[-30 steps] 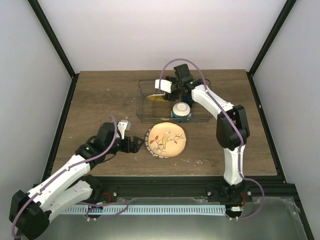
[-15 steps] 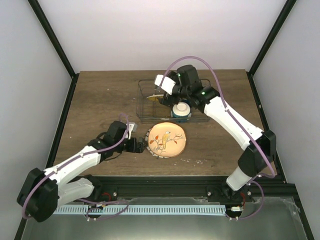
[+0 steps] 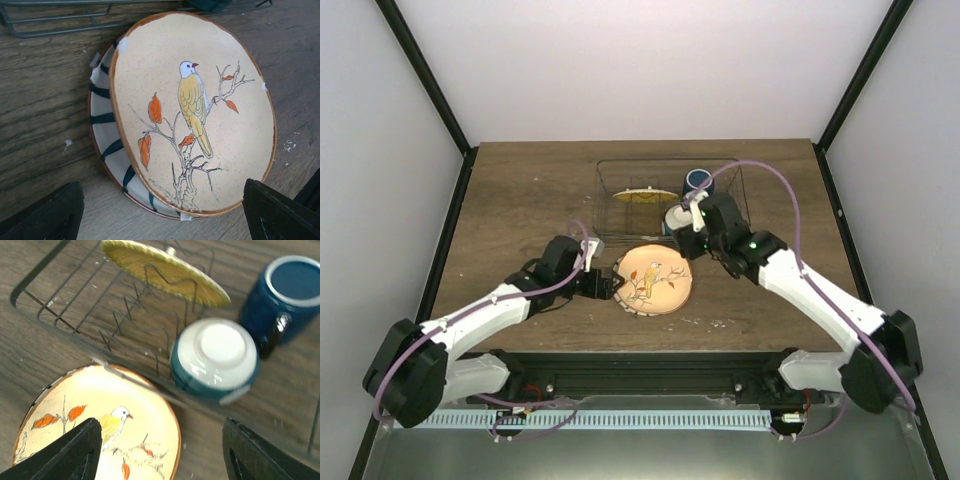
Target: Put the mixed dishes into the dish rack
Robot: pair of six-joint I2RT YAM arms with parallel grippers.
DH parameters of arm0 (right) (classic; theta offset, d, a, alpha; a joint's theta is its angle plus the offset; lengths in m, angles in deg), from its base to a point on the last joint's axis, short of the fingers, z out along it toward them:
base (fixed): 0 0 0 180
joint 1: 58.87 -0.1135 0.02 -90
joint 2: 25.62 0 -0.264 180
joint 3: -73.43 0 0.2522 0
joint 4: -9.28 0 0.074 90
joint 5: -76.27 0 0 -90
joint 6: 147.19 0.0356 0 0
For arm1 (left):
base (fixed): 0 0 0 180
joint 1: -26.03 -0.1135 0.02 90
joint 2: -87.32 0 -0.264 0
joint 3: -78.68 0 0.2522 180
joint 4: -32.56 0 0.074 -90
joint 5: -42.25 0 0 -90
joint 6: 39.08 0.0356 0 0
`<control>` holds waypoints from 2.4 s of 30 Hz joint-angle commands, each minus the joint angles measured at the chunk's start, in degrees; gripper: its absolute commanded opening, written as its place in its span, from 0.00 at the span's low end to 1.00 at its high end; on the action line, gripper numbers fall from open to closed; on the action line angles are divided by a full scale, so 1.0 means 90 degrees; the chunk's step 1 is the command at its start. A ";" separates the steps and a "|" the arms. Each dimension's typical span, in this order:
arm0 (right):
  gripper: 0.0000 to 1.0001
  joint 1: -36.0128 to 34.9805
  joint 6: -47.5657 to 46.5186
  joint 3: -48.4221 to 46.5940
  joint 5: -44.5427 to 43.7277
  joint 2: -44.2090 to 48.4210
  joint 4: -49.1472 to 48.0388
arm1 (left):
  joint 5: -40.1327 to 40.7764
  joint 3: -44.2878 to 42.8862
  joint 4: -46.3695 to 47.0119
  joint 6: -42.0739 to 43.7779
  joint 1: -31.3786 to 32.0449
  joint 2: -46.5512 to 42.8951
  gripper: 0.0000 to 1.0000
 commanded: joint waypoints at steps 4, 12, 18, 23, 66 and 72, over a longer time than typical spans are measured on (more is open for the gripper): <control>0.73 -0.0086 0.1637 0.0847 -0.0651 0.1733 0.0173 | 0.0050 -0.0223 0.0474 0.0268 0.0299 0.0368 0.87; 0.85 -0.0094 0.2179 0.1136 -0.0902 0.2044 0.1047 | 0.0219 -0.0355 0.0608 0.0331 0.0466 0.0933 0.86; 0.89 -0.0096 0.2225 0.1312 -0.0902 0.2253 0.1172 | 0.0347 -0.0411 0.0652 0.0353 0.0480 0.1135 0.85; 0.90 -0.0095 0.2237 0.1325 -0.0908 0.2333 0.1246 | 0.0258 -0.0442 0.0815 0.0380 0.0486 0.1363 0.84; 1.00 -0.0095 0.2402 0.1356 -0.0646 0.1980 0.1138 | -0.1389 0.0289 0.3362 -0.0525 0.0144 0.3163 0.14; 1.00 -0.0103 0.2736 0.1467 -0.0397 0.1810 0.1153 | -0.1569 0.0468 0.3862 -0.0562 0.0137 0.3058 0.00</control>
